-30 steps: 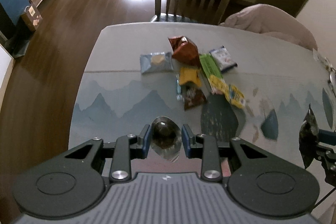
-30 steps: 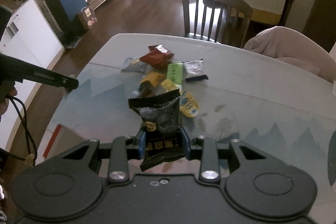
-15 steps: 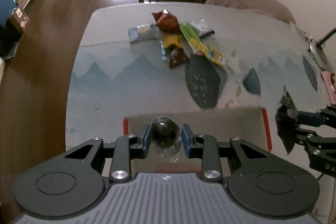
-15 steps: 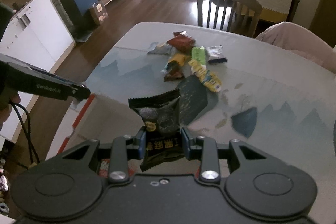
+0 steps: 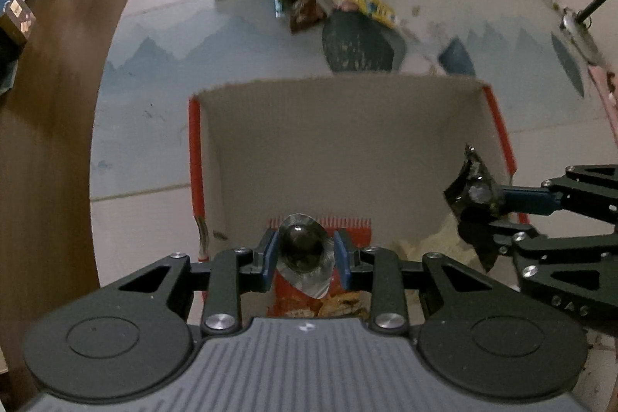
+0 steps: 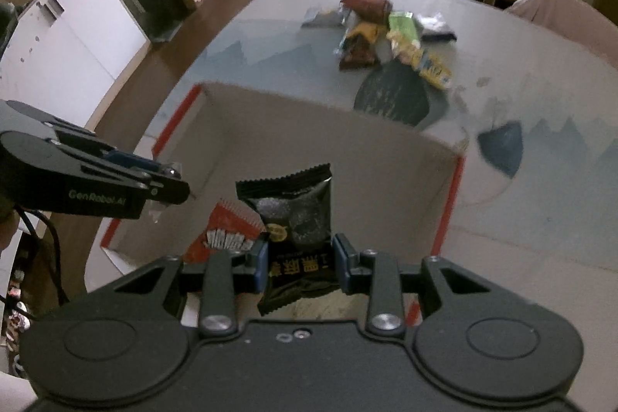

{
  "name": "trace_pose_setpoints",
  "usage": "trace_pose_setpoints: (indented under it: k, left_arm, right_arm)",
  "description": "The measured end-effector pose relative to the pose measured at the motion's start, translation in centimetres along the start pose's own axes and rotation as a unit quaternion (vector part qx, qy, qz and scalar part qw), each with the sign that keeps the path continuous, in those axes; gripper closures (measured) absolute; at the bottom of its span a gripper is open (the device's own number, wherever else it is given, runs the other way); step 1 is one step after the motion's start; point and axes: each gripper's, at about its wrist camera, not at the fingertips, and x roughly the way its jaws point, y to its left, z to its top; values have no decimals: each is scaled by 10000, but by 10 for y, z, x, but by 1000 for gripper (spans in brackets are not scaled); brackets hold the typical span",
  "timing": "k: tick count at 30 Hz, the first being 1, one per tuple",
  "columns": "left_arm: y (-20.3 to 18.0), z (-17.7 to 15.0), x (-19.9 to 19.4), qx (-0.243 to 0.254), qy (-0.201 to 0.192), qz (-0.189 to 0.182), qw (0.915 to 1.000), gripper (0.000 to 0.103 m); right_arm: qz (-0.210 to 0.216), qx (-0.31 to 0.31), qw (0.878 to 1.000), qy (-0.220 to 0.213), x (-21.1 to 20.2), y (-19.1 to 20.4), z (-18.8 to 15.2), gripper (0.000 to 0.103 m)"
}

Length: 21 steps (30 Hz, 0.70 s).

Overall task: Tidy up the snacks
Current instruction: 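Lift both held snacks and carry them over the box, then lower both snacks into the box and open both grippers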

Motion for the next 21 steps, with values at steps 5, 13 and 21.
trace_pose_setpoints:
  k: [5, 13, 21]
  left_arm:
    - [-1, -10, 21, 24, 172, 92, 9998, 73]
    - [-3, -16, 48, 89, 399, 230, 9989, 73]
    - [-10, -24, 69, 213, 625, 316, 9973, 73]
  right_arm:
    - [0, 16, 9997, 253, 28, 7, -15, 70]
    - [7, 115, 9985, 541, 60, 16, -30, 70]
    - [-39, 65, 9974, 714, 78, 24, -39, 70]
